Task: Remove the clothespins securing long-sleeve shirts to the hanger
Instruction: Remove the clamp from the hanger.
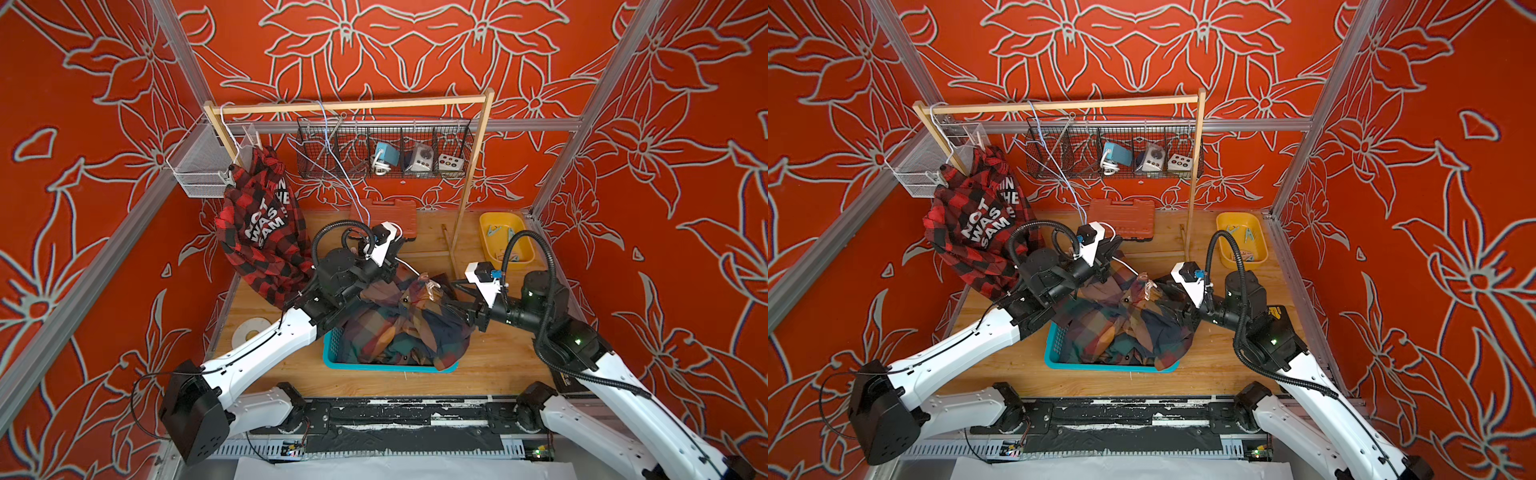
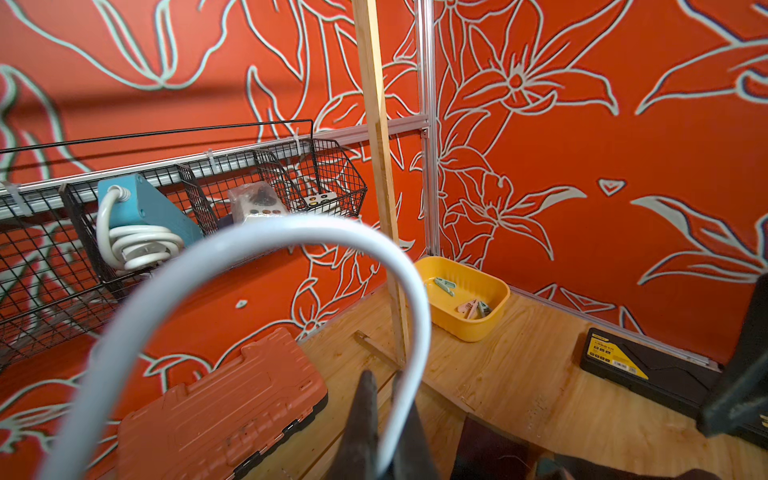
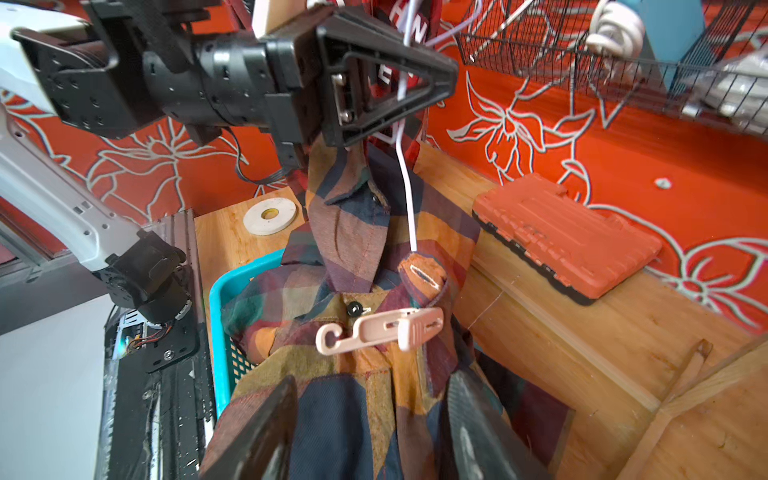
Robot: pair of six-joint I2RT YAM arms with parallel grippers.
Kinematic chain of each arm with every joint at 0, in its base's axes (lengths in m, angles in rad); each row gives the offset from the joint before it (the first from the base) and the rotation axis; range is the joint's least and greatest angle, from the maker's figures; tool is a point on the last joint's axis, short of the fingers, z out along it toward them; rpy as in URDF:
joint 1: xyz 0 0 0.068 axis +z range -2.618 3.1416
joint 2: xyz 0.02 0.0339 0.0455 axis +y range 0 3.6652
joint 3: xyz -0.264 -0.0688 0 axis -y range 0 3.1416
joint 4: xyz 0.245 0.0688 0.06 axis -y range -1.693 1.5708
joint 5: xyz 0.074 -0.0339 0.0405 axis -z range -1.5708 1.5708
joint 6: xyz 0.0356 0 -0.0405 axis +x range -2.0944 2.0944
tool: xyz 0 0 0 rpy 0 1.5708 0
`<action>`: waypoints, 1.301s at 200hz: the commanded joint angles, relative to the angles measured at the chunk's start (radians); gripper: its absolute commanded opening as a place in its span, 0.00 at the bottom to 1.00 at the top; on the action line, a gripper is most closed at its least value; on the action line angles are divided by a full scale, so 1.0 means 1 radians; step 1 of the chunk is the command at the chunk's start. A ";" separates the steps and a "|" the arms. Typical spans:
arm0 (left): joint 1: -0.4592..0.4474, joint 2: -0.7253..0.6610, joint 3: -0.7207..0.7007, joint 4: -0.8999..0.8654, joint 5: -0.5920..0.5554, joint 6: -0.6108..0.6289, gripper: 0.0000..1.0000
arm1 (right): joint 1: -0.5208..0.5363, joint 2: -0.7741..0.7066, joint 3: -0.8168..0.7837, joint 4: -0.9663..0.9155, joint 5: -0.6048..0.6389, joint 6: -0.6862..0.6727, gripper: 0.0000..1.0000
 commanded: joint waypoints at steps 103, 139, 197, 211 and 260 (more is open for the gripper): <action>0.017 0.009 0.054 -0.010 0.021 -0.007 0.00 | 0.085 0.083 0.016 0.081 0.042 -0.102 0.63; 0.019 0.016 0.060 -0.012 0.024 -0.007 0.00 | 0.102 0.105 0.015 0.105 0.066 -0.098 0.63; 0.019 0.015 0.061 -0.019 0.029 -0.007 0.00 | 0.114 0.158 0.028 0.127 0.135 -0.092 0.61; 0.019 0.016 0.061 -0.018 0.031 -0.007 0.00 | 0.116 0.164 0.028 0.133 0.153 -0.087 0.61; 0.019 0.017 0.058 -0.019 0.037 -0.007 0.00 | 0.118 0.168 0.028 0.156 0.193 -0.081 0.59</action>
